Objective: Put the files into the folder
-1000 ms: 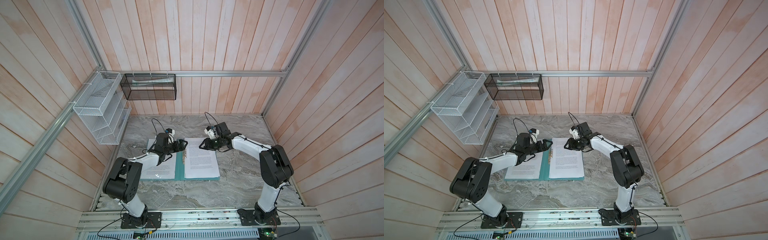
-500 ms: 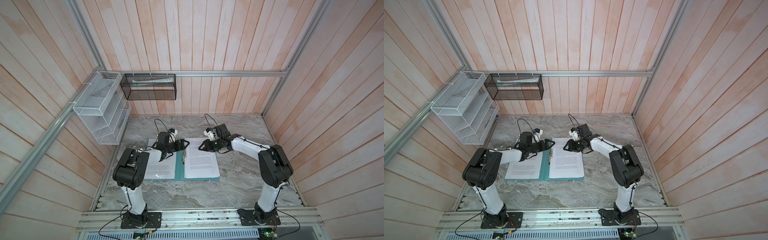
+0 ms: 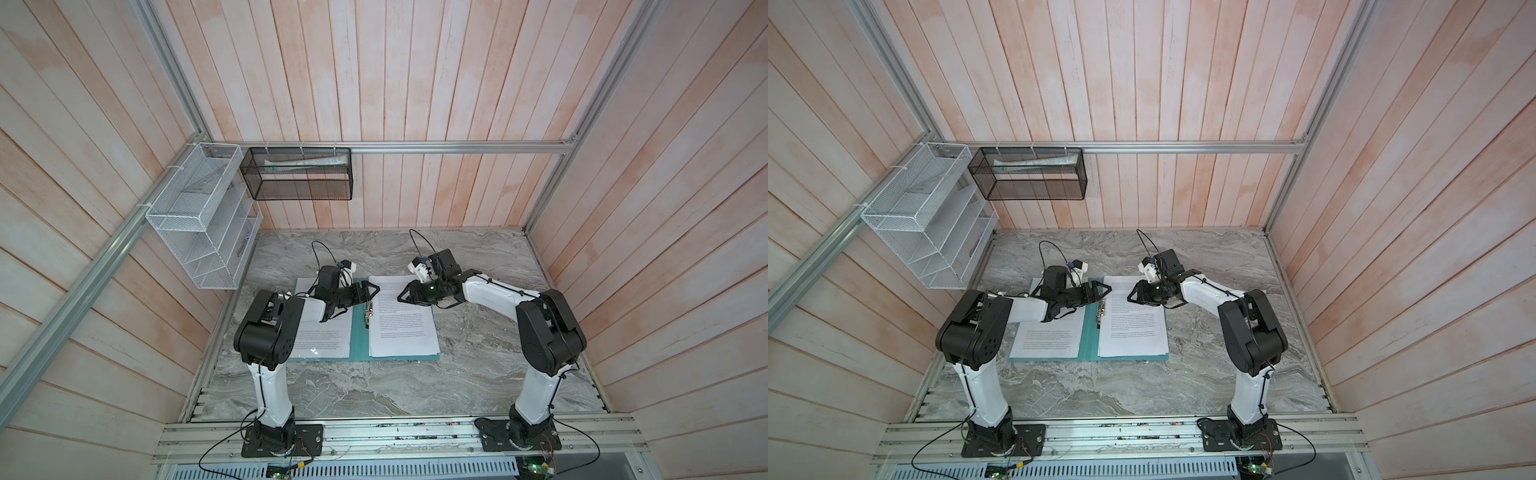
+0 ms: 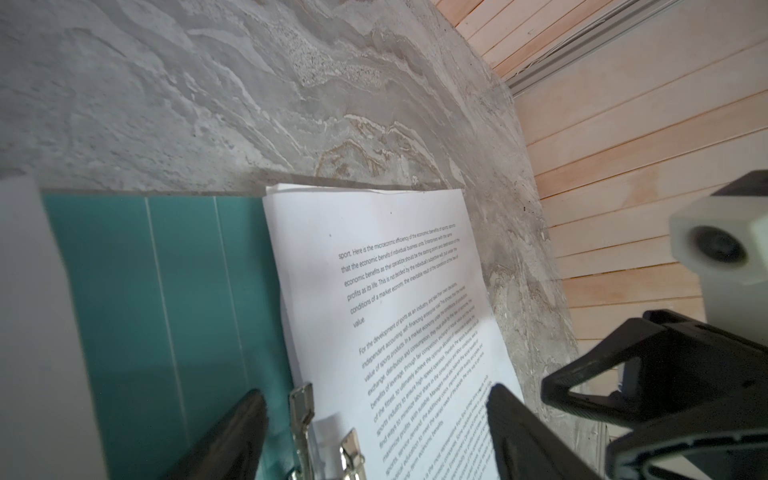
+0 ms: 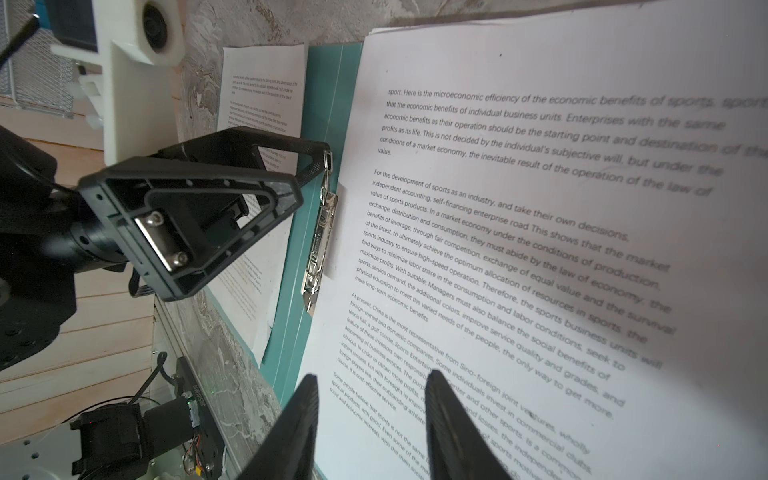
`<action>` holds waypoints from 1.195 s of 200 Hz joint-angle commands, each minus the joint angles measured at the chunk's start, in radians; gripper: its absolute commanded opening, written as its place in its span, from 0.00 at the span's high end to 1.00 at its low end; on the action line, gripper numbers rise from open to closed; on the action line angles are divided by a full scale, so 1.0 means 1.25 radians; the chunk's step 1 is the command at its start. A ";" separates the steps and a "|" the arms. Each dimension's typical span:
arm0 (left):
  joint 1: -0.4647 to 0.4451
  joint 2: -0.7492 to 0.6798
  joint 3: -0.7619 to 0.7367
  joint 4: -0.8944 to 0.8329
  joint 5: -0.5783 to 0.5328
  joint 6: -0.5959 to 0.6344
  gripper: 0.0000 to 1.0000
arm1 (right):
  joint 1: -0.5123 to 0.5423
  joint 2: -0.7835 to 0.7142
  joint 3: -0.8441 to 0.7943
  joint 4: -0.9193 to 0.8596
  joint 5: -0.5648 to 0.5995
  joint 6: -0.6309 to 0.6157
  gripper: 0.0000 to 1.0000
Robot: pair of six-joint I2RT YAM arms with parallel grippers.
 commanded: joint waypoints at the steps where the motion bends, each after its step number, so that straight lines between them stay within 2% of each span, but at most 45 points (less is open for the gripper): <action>1: 0.003 0.021 0.025 0.030 0.031 -0.008 0.16 | 0.002 -0.008 -0.011 0.006 0.001 0.002 0.60; 119: 0.004 0.007 0.003 0.074 0.069 -0.030 0.21 | 0.002 -0.010 -0.016 0.008 0.003 0.009 0.60; 239: 0.000 -0.091 -0.111 0.175 0.130 -0.070 0.24 | 0.005 -0.020 -0.034 0.019 -0.005 0.016 0.61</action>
